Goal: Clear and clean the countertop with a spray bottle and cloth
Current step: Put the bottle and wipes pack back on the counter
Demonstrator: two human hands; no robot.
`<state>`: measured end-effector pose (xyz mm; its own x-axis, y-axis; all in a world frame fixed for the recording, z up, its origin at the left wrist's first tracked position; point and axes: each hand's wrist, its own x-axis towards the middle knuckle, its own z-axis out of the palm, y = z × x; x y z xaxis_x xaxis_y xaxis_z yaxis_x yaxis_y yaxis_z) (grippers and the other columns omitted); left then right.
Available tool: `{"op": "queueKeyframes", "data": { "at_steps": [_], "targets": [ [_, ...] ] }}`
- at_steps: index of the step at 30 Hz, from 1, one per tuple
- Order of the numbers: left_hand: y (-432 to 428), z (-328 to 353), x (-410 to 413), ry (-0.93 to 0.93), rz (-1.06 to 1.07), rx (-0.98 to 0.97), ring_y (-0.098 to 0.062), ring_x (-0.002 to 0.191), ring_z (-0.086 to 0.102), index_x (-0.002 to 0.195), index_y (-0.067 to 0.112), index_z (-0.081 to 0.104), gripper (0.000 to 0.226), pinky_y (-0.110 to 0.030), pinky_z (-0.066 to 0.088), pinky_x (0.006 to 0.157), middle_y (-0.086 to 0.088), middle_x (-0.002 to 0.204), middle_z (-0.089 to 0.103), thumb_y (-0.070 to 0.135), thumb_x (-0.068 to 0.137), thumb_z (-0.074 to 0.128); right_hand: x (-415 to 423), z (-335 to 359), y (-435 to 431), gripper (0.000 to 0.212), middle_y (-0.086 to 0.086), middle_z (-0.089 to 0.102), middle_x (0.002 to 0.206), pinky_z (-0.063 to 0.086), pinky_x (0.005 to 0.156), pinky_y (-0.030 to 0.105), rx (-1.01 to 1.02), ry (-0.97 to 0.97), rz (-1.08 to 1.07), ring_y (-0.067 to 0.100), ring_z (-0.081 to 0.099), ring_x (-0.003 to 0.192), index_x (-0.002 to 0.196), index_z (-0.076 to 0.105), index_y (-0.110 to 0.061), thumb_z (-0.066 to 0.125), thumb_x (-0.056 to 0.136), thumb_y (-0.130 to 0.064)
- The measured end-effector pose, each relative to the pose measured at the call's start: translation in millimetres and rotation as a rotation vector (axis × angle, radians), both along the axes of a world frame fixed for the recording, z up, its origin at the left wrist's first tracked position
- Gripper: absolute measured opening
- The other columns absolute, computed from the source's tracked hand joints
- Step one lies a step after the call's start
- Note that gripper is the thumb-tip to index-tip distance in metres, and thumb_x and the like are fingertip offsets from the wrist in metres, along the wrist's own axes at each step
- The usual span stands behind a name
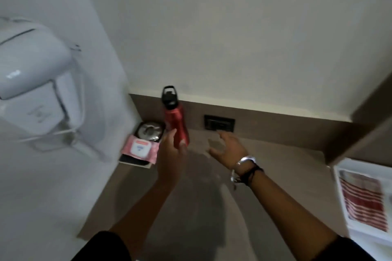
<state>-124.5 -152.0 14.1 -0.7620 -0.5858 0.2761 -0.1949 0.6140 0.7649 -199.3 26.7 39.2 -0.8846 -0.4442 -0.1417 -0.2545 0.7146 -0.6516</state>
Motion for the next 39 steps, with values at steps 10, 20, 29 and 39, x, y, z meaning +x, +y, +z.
{"op": "queueKeyframes", "data": {
  "at_steps": [10,20,29,39],
  "targets": [
    [-111,-21,-24,-0.064,-0.153,0.058,-0.022,0.128,0.054,0.14,0.013,0.047,0.046,-0.045,0.047,0.104,-0.01,0.137,0.058,0.035,0.099,0.044,-24,-56,-180,0.085,-0.005,0.059,0.102,0.048,0.075,0.03,-0.407,-0.126,-0.382,0.018,0.061,0.089,0.117,0.047,-0.027,0.081,0.045,-0.055],
    [-130,-38,-35,-0.106,-0.239,-0.123,-0.025,0.125,0.057,0.139,0.006,0.049,0.057,-0.039,0.049,0.103,-0.015,0.134,0.061,0.04,0.094,0.053,-38,-71,-180,0.069,-0.003,0.063,0.101,0.047,0.074,0.027,-0.476,-0.04,-0.516,0.015,0.06,0.085,0.112,0.048,-0.025,0.087,0.058,-0.041],
    [-60,-86,-18,-0.37,-0.47,-0.283,-0.033,0.13,0.052,0.133,0.005,0.057,0.057,-0.043,0.041,0.11,-0.02,0.14,0.055,0.041,0.089,0.062,-36,-59,-61,0.081,-0.001,0.069,0.106,0.053,0.079,0.031,-0.477,0.106,-0.631,0.018,0.065,0.091,0.119,0.053,-0.022,0.083,0.051,-0.054],
    [-14,-119,-15,-0.615,-0.488,-0.474,-0.038,0.141,0.036,0.138,0.002,0.051,0.11,-0.047,0.033,0.115,-0.021,0.154,0.037,0.081,0.075,0.008,-42,-66,116,0.072,-0.001,0.067,0.102,0.05,0.075,0.029,-0.44,0.233,-1.033,0.016,0.062,0.086,0.115,0.054,-0.018,0.088,0.056,-0.043]
  ]
}}
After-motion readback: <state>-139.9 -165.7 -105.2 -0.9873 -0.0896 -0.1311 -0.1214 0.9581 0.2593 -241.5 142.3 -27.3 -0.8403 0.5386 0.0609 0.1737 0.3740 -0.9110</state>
